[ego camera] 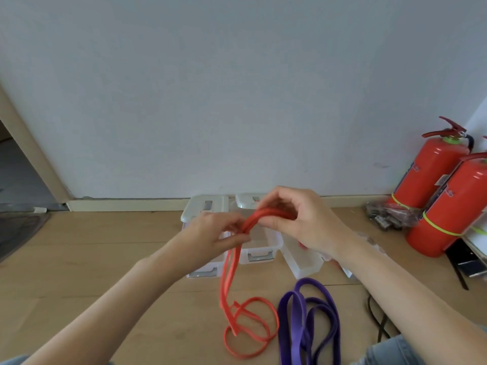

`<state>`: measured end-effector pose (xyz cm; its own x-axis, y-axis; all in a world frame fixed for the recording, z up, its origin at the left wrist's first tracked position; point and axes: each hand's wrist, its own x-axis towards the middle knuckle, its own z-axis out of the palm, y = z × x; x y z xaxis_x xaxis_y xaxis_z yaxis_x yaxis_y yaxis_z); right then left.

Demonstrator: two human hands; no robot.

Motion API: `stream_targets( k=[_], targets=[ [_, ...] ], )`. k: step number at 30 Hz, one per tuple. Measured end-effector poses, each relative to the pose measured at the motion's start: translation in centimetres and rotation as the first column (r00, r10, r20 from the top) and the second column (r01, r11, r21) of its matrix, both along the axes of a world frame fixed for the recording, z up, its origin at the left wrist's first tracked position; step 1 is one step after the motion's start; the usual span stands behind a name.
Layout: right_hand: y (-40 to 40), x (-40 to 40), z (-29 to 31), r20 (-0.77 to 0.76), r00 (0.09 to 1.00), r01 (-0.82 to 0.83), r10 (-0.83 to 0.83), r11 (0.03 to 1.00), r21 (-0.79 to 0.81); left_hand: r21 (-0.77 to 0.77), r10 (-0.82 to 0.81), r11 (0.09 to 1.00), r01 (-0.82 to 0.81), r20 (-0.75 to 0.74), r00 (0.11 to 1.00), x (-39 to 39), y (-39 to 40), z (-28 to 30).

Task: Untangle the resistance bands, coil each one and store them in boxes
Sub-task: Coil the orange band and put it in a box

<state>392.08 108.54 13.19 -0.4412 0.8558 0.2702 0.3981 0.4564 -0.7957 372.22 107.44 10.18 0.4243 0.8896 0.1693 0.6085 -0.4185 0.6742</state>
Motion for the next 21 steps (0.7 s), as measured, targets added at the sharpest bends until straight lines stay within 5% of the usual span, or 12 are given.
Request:
stream_targets(
  k=[6,9,12,14,16,18,21],
  targets=[
    [0.0,0.4,0.9,-0.200,0.978,0.073,-0.061,0.996,0.050,-0.052,0.098,0.994,-0.093,0.099,0.990,0.5,0.1,-0.1],
    [-0.1,0.5,1.2,-0.396,0.911,0.095,-0.113,0.993,-0.066,-0.257,-0.040,0.959,0.120,0.295,0.955,0.8,-0.8,1.2],
    [0.5,1.2,2.1,-0.578,0.802,0.056,-0.153,0.982,-0.182,-0.355,-0.155,0.745,0.565,0.732,0.664,1.1,-1.9,4.0],
    [0.9,1.7,2.6,-0.658,0.741,-0.003,-0.132,0.980,-0.199,-0.307,-0.117,0.776,0.550,0.787,0.605,0.5,-1.3,5.8],
    [1.0,1.6,2.4,-0.623,0.769,-0.004,-0.145,0.973,-0.231,-0.271,-0.089,0.913,0.304,0.595,0.799,-0.2,-0.6,5.8],
    [1.1,1.3,1.6,-0.503,0.839,0.079,-0.209,0.960,-0.267,-0.174,-0.041,0.982,0.077,0.205,0.978,-0.4,-0.1,4.4],
    [1.1,1.1,0.9,-0.466,0.856,0.097,-0.225,0.954,-0.283,-0.017,0.015,1.000,-0.017,-0.121,0.992,0.5,0.4,1.5]
  ],
)
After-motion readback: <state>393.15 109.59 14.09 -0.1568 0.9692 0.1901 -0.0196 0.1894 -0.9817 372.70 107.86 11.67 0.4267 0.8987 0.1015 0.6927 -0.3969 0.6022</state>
